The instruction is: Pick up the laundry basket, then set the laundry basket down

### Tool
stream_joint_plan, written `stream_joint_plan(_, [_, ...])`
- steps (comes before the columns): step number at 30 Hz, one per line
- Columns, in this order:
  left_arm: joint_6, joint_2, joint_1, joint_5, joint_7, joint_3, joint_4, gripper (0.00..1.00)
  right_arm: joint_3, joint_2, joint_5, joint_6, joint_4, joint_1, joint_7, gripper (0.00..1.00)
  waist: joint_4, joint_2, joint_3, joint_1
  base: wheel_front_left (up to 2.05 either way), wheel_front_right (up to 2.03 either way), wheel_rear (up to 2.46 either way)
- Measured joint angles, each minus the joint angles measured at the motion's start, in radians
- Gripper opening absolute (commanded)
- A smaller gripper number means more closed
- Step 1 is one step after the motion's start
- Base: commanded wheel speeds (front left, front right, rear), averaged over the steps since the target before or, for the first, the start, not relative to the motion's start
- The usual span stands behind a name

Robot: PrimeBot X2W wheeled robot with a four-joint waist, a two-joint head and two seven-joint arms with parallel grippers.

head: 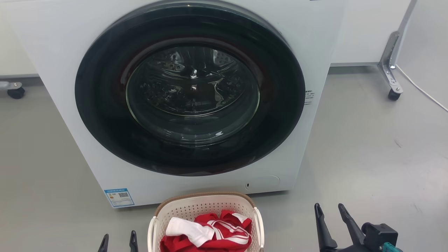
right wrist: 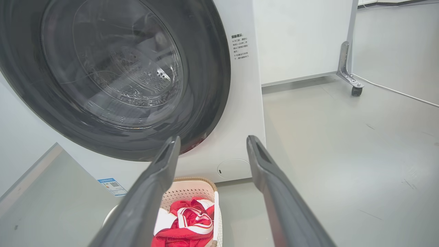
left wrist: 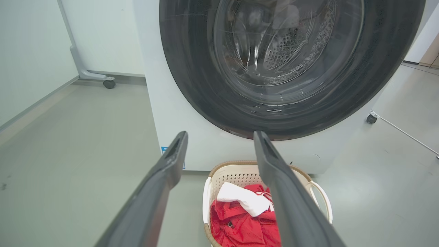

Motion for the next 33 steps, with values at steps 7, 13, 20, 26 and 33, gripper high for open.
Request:
stream_joint_plan(7, [0.000,-0.014,0.050,0.068,0.000,0.019,-0.070,1.00,-0.066,0.022,-0.084,0.000,-0.082,0.075,0.000,1.00,-0.008,0.0000,-0.012,0.0000,0.00,0.00,0.00])
stream_joint_plan(13, [0.000,-0.026,0.069,0.116,0.000,0.037,-0.114,1.00,-0.098,0.040,-0.130,0.000,-0.135,0.110,0.000,1.00,-0.011,0.0000,-0.013,0.0001,0.00,0.00,0.00])
stream_joint_plan(20, [0.000,-0.040,0.086,0.144,0.000,0.043,-0.151,1.00,-0.124,0.050,-0.166,0.000,-0.183,0.126,0.000,1.00,-0.012,0.0000,-0.009,0.0001,0.00,0.00,0.00])
stream_joint_plan(26, [0.000,-0.042,0.086,0.156,0.000,0.049,-0.163,1.00,-0.134,0.057,-0.190,0.000,-0.201,0.138,0.000,1.00,-0.011,0.0000,-0.004,0.0001,0.00,0.00,0.00])
stream_joint_plan(33, [0.000,-0.045,0.086,0.181,0.000,0.051,-0.179,1.00,-0.144,0.062,-0.208,0.000,-0.220,0.138,0.000,1.00,-0.011,0.0000,0.001,0.0001,0.00,0.00,0.00])
